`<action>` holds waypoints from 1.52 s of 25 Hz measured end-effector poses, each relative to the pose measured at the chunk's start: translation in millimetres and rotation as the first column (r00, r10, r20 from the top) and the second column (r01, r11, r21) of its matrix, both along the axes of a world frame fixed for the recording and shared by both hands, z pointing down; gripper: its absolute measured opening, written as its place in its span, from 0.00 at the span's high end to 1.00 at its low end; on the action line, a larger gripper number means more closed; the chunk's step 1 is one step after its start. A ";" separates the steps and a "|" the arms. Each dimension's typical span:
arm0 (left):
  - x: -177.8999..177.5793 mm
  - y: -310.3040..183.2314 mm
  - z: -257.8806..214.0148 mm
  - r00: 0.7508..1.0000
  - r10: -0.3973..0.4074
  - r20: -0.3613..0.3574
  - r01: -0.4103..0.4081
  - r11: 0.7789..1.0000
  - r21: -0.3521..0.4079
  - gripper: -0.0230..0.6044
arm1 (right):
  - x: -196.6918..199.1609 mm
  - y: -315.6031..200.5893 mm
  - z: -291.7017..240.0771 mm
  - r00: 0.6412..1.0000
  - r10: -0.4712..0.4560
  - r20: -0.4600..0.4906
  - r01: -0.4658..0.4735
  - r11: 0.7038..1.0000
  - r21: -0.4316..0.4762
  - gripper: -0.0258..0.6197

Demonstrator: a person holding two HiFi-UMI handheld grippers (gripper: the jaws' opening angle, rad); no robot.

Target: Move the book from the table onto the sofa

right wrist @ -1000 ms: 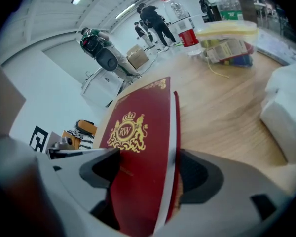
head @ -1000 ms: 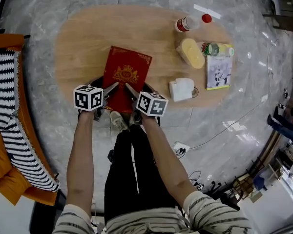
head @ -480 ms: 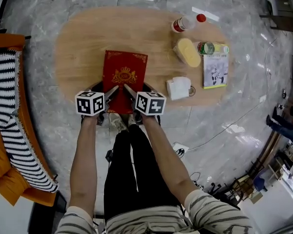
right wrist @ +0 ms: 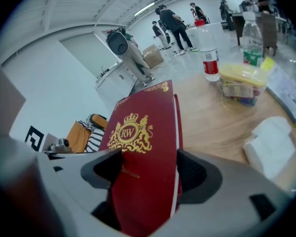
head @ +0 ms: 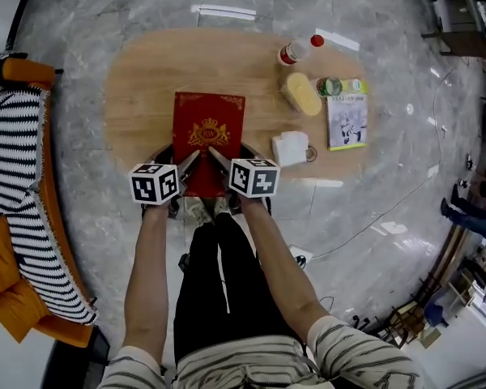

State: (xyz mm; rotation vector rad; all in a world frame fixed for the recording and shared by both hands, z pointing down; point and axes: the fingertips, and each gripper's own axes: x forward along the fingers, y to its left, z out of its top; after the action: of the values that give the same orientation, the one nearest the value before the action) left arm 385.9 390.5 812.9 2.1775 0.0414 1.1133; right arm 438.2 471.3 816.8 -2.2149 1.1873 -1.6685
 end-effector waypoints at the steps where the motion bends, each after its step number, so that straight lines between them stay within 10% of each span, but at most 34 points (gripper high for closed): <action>1: -1.8 0.9 -6.7 1.000 -0.002 -0.001 0.002 1.000 0.003 0.47 | -1.6 0.8 -6.6 1.000 -0.003 -0.001 0.003 1.000 0.000 0.42; 38: -76.7 7.0 -288.3 0.970 -0.170 -0.172 0.182 0.982 0.055 0.47 | -62.5 -3.9 -295.9 0.962 -0.182 -0.202 0.197 0.979 0.058 0.42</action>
State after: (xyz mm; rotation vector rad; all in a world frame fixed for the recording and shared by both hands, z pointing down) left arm 309.2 397.5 524.6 2.2831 -0.1174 0.8436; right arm 375.7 467.3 521.0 -2.3257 1.5295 -1.4623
